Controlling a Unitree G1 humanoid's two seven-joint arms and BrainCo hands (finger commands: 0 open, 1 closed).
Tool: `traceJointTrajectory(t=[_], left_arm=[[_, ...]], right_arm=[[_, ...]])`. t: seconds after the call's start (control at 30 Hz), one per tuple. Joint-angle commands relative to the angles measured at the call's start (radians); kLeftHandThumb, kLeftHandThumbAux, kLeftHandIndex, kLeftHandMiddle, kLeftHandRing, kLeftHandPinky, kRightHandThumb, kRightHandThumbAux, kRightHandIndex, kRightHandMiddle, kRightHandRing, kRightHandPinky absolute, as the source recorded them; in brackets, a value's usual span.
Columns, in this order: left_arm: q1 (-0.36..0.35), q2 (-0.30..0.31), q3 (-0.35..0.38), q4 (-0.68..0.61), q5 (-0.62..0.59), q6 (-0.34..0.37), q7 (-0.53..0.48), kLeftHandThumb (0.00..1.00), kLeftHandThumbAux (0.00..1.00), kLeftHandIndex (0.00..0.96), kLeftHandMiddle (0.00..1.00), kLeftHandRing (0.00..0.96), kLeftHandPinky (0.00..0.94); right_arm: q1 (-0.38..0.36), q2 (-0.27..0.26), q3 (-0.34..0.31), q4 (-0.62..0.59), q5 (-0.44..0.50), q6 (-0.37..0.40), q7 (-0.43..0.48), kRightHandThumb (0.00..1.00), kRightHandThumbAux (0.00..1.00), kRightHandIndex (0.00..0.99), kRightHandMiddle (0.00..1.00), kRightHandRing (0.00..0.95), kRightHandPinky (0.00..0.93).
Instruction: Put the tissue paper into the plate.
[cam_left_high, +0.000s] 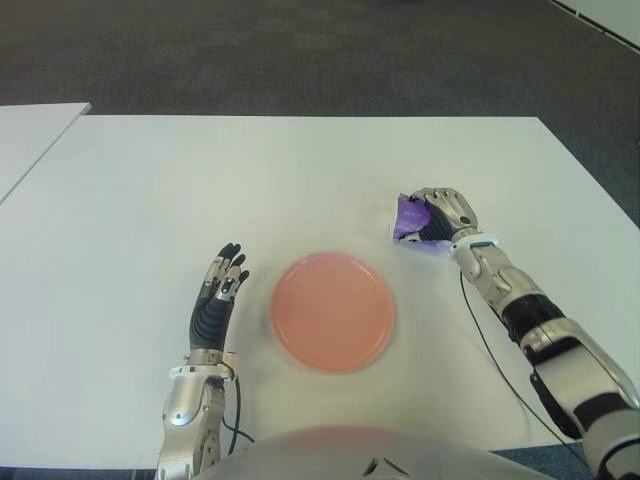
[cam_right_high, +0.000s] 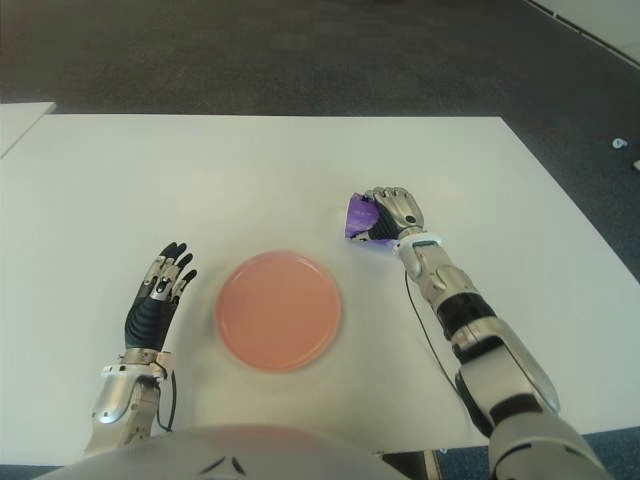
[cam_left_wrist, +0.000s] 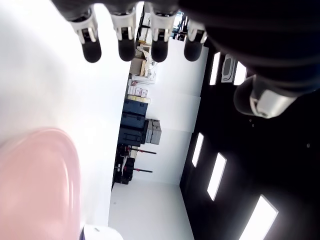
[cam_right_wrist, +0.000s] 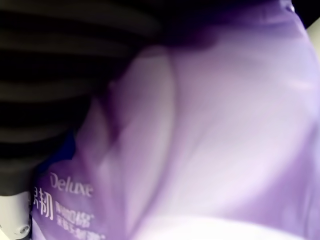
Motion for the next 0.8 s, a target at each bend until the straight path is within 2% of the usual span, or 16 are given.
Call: traceJointTrajectory(t=[0.03, 0.27, 0.5, 0.63, 0.8], left_arm=[[-0.015, -0.001, -0.002, 0.041, -0.007, -0.019, -0.016, 0.088, 0.341, 0.000, 0.000, 0.000, 0.000], [-0.024, 0.003, -0.004, 0.054, -0.001, -0.031, -0.017, 0.090, 0.339, 0.000, 0.000, 0.000, 0.000], [-0.036, 0.023, 0.001, 0.066, 0.007, -0.032, -0.030, 0.080, 0.334, 0.000, 0.000, 0.000, 0.000], [-0.038, 0.029, 0.002, 0.059, 0.003, -0.018, -0.031, 0.078, 0.333, 0.000, 0.000, 0.000, 0.000], [-0.037, 0.030, 0.001, 0.053, -0.010, -0.011, -0.033, 0.082, 0.334, 0.000, 0.000, 0.000, 0.000]], right_arm=[[0.075, -0.045, -0.079, -0.231, -0.011, 0.059, 0.048, 0.962, 0.651, 0.421, 0.519, 0.487, 0.236], [0.136, -0.043, -0.165, -0.482, -0.003, 0.132, 0.149, 0.962, 0.652, 0.424, 0.512, 0.484, 0.347], [0.169, -0.004, -0.236, -0.689, 0.003, 0.248, 0.274, 0.996, 0.662, 0.404, 0.500, 0.497, 0.447], [0.185, 0.033, -0.272, -0.835, 0.017, 0.319, 0.361, 0.999, 0.664, 0.392, 0.493, 0.499, 0.463], [0.201, 0.067, -0.277, -0.918, -0.005, 0.358, 0.421, 0.999, 0.665, 0.388, 0.491, 0.506, 0.465]])
